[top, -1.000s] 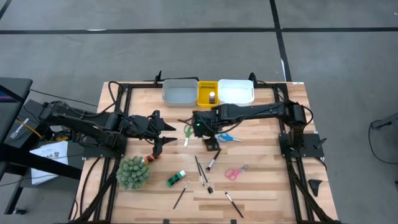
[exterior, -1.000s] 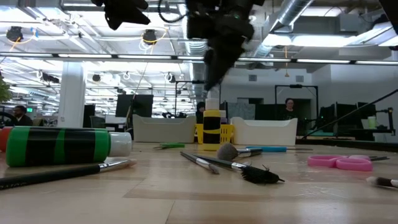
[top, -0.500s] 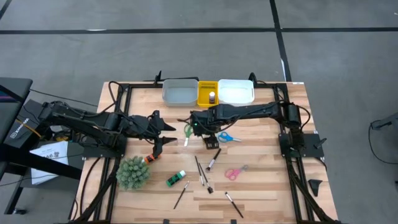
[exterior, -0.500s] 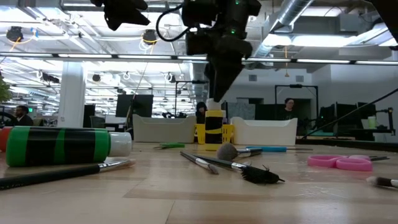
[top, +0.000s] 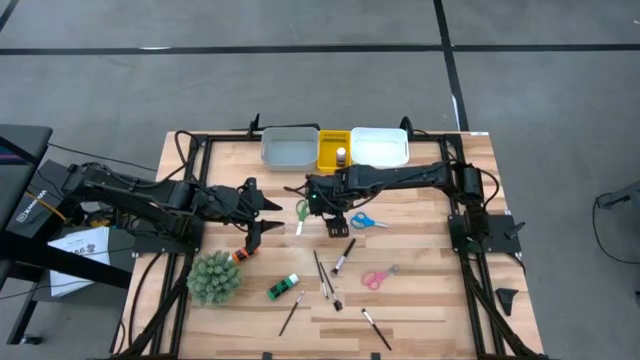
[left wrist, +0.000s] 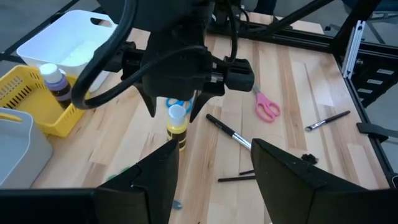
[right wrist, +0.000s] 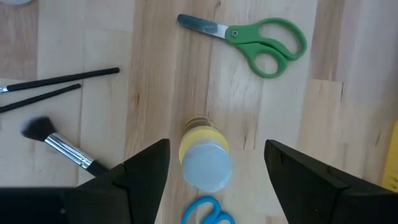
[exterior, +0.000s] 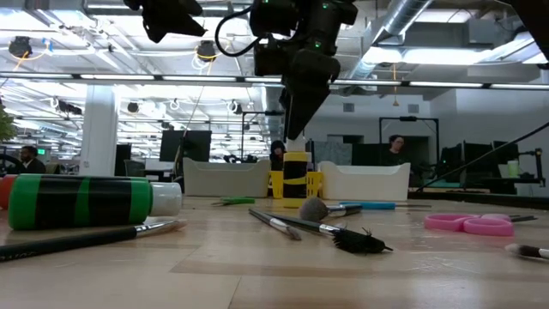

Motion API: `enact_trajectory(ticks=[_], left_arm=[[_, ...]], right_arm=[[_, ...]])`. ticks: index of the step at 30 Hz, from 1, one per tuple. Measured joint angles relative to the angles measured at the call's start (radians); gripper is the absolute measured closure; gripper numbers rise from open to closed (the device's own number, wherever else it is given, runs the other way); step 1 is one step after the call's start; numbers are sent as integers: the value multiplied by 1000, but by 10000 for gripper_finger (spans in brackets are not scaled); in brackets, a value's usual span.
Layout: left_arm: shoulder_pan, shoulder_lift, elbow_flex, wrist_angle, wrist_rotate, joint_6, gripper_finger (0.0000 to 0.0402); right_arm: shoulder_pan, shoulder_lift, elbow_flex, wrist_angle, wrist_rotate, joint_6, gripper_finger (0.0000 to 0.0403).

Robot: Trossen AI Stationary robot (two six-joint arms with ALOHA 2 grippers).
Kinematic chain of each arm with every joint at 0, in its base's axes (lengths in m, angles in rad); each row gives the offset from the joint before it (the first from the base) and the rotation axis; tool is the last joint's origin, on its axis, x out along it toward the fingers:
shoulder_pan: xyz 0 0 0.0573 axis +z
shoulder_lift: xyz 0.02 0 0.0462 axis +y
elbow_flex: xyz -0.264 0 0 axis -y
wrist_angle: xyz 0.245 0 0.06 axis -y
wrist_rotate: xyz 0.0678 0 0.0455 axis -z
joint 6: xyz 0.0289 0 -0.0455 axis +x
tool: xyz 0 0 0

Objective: Pick & Place Paint Supplies
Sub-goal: Put the yellow paint bottle into the yellow bin

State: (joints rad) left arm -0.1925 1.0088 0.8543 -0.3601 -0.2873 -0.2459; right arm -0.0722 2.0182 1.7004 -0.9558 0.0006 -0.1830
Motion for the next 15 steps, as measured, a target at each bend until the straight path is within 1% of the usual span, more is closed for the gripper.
enact_trajectory(ticks=[15], left_arm=[[0,0,0,-7,0,1,207]], right_arm=[[0,0,0,1,-2,8,145]])
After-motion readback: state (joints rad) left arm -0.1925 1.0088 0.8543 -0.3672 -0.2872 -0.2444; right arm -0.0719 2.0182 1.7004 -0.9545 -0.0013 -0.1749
